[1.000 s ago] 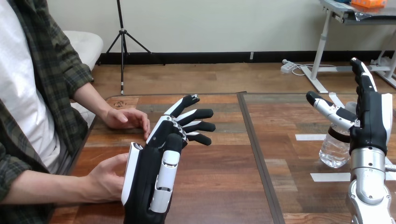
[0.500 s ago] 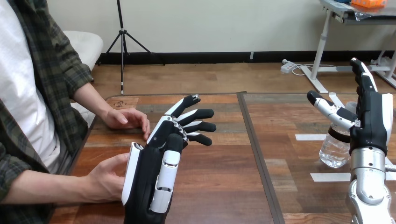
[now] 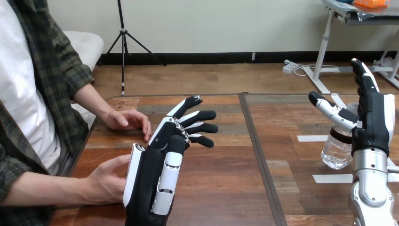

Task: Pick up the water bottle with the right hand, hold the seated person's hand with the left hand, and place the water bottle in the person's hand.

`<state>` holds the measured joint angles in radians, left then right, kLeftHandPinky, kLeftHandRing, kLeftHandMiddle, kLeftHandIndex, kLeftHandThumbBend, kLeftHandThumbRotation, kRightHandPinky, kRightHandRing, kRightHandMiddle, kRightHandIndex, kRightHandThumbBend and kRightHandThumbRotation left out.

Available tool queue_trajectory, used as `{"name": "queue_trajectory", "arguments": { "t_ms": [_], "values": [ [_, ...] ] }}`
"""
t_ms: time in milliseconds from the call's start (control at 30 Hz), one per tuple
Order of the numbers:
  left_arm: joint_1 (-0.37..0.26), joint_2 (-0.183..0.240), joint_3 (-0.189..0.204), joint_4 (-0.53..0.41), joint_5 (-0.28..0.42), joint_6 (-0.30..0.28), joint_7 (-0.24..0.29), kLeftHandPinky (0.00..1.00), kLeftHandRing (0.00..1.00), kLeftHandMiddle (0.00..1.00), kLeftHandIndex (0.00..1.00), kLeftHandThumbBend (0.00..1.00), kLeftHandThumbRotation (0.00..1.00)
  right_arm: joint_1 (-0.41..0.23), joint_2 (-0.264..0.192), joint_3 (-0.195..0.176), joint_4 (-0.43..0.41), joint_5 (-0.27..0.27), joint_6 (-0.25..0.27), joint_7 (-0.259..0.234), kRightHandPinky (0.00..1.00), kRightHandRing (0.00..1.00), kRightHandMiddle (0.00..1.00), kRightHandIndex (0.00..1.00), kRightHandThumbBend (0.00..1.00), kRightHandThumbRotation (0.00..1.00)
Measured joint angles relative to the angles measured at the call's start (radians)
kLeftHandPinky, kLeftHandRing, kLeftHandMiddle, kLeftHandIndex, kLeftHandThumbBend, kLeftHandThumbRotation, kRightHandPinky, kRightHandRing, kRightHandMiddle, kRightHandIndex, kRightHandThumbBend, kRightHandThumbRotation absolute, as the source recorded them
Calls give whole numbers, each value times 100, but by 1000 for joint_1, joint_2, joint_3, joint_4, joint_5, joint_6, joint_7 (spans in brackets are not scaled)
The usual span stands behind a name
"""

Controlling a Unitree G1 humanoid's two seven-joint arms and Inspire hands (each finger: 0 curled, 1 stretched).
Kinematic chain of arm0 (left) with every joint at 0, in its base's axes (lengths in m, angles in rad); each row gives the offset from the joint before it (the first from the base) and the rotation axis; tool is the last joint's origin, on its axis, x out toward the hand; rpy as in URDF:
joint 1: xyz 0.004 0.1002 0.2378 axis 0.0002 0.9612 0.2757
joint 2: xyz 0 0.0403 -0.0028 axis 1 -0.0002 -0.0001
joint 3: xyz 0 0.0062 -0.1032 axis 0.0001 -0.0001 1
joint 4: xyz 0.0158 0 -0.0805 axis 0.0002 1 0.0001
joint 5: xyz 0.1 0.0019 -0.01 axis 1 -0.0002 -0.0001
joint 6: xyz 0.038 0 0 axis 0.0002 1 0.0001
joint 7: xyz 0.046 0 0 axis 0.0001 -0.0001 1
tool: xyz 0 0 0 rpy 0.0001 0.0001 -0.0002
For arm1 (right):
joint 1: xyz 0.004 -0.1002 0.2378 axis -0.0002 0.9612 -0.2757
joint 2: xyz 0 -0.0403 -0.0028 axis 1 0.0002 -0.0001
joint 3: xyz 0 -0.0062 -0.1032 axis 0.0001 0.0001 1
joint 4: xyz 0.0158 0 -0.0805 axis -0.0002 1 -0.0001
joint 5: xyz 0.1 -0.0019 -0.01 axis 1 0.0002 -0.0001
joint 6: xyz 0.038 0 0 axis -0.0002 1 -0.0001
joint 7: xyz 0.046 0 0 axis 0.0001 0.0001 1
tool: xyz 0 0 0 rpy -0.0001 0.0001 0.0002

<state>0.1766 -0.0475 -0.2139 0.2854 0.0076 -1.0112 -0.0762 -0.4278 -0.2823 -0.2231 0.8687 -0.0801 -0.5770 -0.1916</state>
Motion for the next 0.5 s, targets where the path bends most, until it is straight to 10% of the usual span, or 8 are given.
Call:
{"name": "queue_trajectory", "arguments": {
  "t_ms": [500],
  "values": [
    [0,0,1,0,0,0,-2,54,66,74,84,30,100,23,14,22,-38,4,-4,10,94,93,93,89,65,0]
  ]
}}
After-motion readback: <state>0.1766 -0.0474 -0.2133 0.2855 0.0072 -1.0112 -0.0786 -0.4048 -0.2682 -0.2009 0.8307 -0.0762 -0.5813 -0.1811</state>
